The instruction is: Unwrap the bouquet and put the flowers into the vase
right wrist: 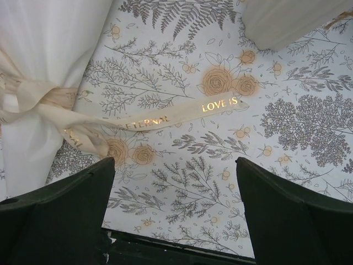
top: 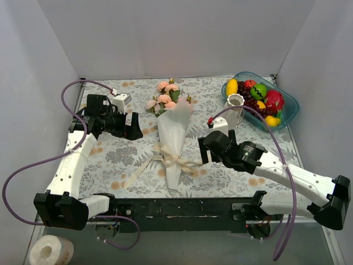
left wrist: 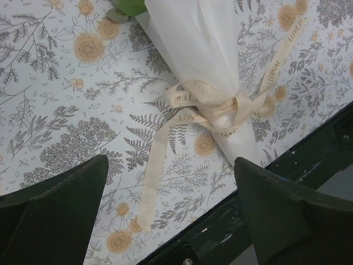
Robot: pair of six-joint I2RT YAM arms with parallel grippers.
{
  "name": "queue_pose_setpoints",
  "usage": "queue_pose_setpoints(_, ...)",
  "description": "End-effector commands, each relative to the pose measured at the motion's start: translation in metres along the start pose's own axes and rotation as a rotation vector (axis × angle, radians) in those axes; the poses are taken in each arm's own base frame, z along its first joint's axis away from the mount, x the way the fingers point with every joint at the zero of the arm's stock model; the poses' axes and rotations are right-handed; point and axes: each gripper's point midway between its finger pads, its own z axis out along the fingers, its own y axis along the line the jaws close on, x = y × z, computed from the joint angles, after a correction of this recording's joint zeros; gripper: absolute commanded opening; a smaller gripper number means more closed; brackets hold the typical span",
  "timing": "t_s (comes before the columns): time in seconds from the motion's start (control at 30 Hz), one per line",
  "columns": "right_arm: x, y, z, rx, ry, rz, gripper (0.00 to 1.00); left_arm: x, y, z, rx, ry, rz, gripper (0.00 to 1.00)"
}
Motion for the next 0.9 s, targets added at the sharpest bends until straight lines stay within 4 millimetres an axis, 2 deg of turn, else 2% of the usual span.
queue_pose_setpoints(0.0,0.006,-0.002,0.010,0.039,0.034,0.002,0.98,0.016,-0.004,-0.001,0.030,0.042,0.041,0.98)
queue_pose_setpoints(0.07,0.012,0.001,0.014,0.027,0.057,-0.013,0.98,0.024,-0.004,0.001,0.039,0.064,0.037,0.98)
queue_pose_setpoints(0.27,0.012,0.022,0.026,-0.083,0.060,0.002,0.98,0.051,-0.009,0.005,0.099,0.121,0.090,0.98)
queue_pose_setpoints(0.33,0.019,0.018,0.036,-0.055,0.110,0.027,0.98,0.061,-0.009,0.008,0.117,0.136,0.100,0.98)
queue_pose_setpoints(0.47,0.029,0.013,0.051,-0.023,0.172,0.088,0.98,0.061,-0.013,0.012,0.149,0.132,0.127,0.98)
queue_pose_setpoints(0.67,0.028,0.010,0.067,-0.006,0.166,0.177,0.98,0.070,-0.012,0.034,0.151,0.202,0.224,0.98)
queue_pose_setpoints(0.83,0.030,0.008,0.080,0.002,0.177,0.225,0.96,0.085,-0.011,0.061,0.143,0.268,0.332,0.98)
queue_pose_setpoints(0.87,0.032,0.008,0.081,0.005,0.183,0.229,0.96,0.097,-0.011,0.067,0.128,0.306,0.360,0.98)
